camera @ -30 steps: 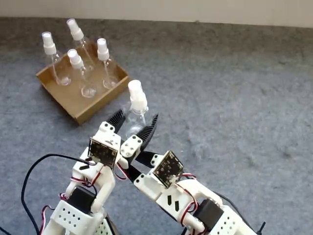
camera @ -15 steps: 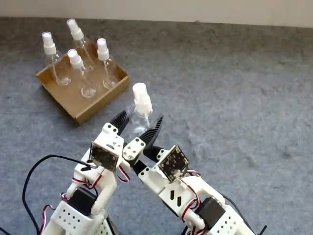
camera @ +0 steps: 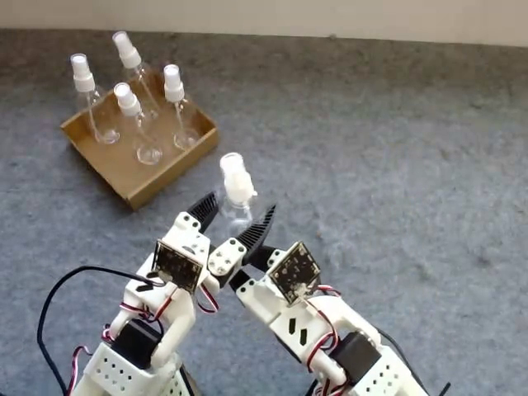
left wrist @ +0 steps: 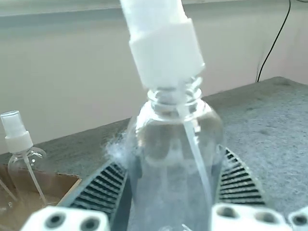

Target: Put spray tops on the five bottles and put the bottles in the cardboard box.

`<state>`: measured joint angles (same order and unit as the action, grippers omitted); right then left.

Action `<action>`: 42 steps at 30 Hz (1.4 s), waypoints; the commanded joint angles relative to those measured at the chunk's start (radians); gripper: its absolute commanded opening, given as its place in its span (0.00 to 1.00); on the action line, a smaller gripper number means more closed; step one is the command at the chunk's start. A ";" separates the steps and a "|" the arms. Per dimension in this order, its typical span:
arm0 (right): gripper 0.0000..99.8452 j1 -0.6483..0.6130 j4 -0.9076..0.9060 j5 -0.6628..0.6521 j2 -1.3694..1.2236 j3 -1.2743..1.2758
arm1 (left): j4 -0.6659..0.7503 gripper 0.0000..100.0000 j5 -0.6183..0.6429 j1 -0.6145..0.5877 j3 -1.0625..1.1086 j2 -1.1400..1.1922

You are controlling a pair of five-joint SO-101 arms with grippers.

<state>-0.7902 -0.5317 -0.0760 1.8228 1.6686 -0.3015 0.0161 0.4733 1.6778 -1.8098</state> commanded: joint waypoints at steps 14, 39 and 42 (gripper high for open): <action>0.02 0.113 0.002 -0.015 0.015 0.097 | -0.017 0.08 0.005 0.022 0.015 -0.021; 0.02 0.154 0.001 -0.015 0.015 0.097 | -0.012 0.08 0.002 -0.275 0.018 -0.019; 0.02 0.154 -0.001 -0.015 0.012 0.097 | -0.012 0.08 0.003 -0.371 0.018 -0.019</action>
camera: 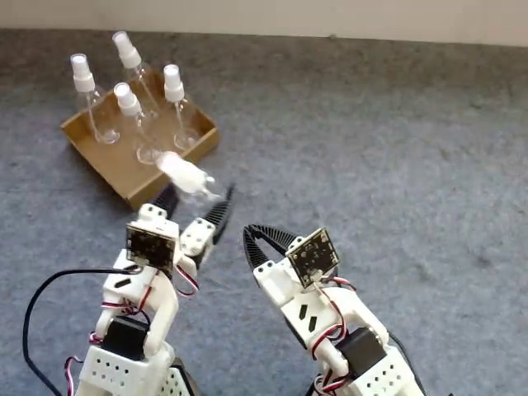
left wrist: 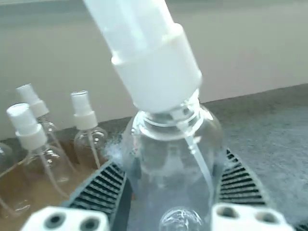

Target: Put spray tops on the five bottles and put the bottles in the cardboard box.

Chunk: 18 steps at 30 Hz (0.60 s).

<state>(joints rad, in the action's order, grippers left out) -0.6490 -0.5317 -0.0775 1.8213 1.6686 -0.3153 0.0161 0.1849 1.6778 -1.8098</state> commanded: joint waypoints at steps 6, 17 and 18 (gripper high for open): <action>0.02 0.015 -0.001 -0.014 0.007 0.097 | 0.005 0.08 0.002 -0.289 0.013 -0.018; 0.02 0.015 -0.001 -0.014 0.007 0.099 | 0.006 0.08 -0.008 -0.420 -0.191 -0.007; 0.02 0.015 -0.001 -0.014 0.007 0.099 | 0.006 0.08 -0.029 -0.420 -0.209 0.007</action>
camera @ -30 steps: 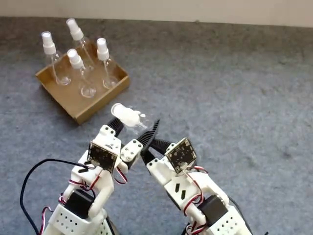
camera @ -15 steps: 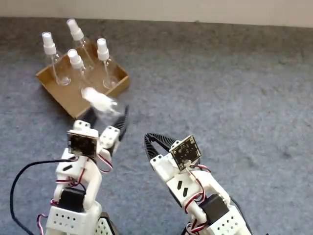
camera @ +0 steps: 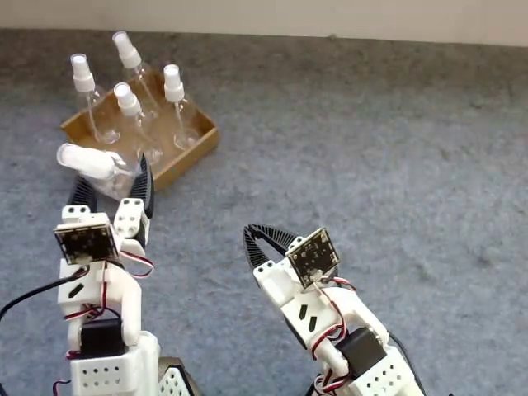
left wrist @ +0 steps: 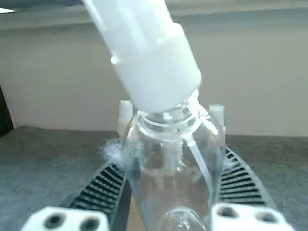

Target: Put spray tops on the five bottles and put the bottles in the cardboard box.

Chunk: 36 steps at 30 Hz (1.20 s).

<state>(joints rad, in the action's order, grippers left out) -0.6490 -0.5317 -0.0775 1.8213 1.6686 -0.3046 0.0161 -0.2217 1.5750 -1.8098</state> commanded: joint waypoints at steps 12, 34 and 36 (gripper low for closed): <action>0.02 0.019 -0.001 -0.014 0.007 0.099 | 0.000 0.08 -0.069 -0.021 -0.321 0.426; 0.02 0.019 -0.001 -0.014 0.007 0.099 | 0.588 0.08 -0.068 -0.101 -0.352 1.122; 0.02 0.019 -0.001 -0.014 0.007 0.099 | 0.637 0.08 -0.068 -0.101 -0.352 1.171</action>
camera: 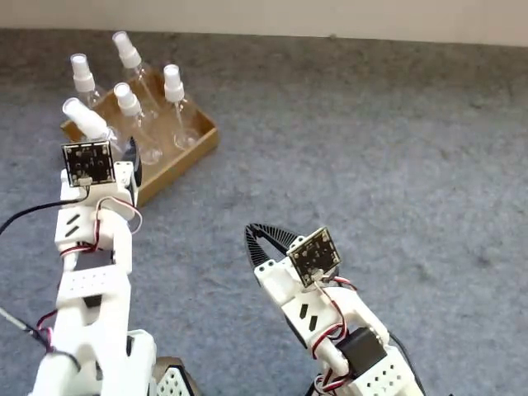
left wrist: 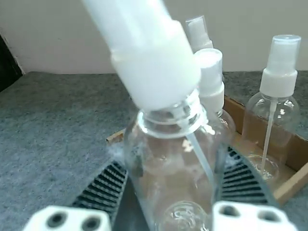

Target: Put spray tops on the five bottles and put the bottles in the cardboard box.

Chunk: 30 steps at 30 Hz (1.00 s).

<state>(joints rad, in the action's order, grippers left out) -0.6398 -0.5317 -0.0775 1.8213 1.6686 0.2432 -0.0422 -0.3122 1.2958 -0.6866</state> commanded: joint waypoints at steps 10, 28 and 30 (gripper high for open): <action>0.02 0.010 -0.002 -0.014 0.007 0.099 | 0.272 0.08 -0.009 -0.027 -0.136 0.282; 0.02 0.010 -0.002 -0.014 0.007 0.099 | 0.276 0.08 -0.008 -0.056 -0.314 0.549; 0.02 0.010 -0.002 -0.014 0.007 0.099 | 0.319 0.08 -0.008 -0.056 -0.318 0.579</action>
<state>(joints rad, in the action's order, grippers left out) -0.6398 -0.5317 -0.0775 1.8213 1.6686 0.5040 -0.0422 -0.3598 1.0395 -0.1189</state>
